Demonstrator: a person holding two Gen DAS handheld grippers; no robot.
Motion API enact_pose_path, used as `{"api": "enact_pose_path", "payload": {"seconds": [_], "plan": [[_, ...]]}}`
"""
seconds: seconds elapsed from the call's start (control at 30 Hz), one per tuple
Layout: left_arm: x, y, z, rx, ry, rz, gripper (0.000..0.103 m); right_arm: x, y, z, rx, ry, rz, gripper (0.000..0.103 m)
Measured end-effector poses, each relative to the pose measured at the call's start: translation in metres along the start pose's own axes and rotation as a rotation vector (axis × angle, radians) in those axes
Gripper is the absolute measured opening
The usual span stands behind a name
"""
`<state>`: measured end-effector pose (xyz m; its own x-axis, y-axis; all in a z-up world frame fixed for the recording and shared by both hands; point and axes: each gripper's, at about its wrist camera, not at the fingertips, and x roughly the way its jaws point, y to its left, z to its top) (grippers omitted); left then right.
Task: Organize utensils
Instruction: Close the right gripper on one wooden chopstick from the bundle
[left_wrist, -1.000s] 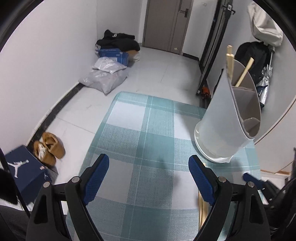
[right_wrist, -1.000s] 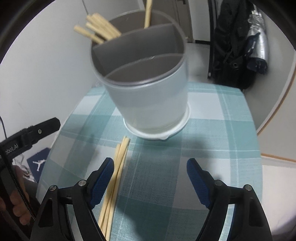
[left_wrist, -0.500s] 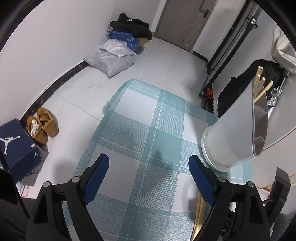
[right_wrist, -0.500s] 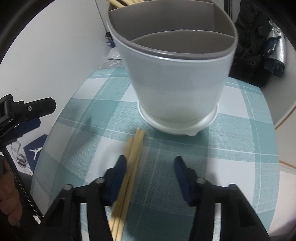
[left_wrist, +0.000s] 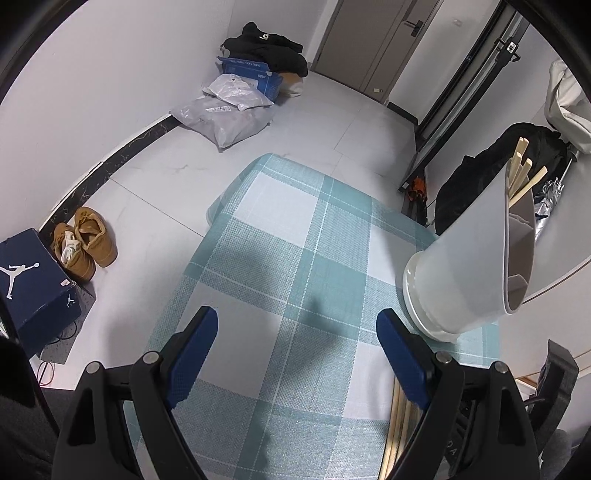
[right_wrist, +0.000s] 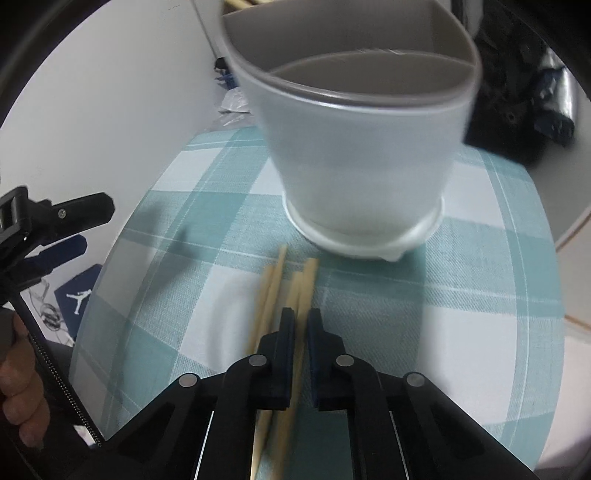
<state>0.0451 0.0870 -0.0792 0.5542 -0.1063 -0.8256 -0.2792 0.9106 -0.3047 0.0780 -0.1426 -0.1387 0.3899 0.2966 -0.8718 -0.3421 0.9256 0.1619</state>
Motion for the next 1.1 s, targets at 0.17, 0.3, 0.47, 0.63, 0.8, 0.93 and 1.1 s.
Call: {"api": "enact_pose_path", "payload": {"seconds": [0.17,0.3,0.47,0.63,0.8,0.93,1.1], "plan": [[-0.001,-0.001,-0.002,0.008,0.002,-0.004,0.086,-0.008,-0.011,-0.005,0.038,0.015,-0.01,0.005],[-0.002,-0.002,-0.003,0.005,0.007,-0.003,0.086,-0.017,-0.011,-0.013,0.006,0.036,-0.026,0.005],[-0.003,0.002,-0.001,-0.017,0.005,-0.007,0.086,-0.02,-0.009,-0.022,-0.056,0.06,-0.043,0.006],[-0.007,0.004,0.0,-0.021,-0.027,-0.034,0.086,-0.018,-0.004,-0.016,-0.106,0.073,-0.069,0.021],[-0.008,0.004,0.0,-0.008,-0.035,-0.044,0.086,-0.005,-0.005,0.004,-0.109,0.096,-0.099,0.025],[-0.005,0.005,-0.001,0.005,-0.018,-0.037,0.086,0.004,0.002,0.017,-0.139,0.16,-0.122,0.026],[0.005,0.005,-0.004,0.018,0.038,-0.042,0.086,0.01,0.003,0.025,-0.141,0.228,-0.085,0.006]]}}
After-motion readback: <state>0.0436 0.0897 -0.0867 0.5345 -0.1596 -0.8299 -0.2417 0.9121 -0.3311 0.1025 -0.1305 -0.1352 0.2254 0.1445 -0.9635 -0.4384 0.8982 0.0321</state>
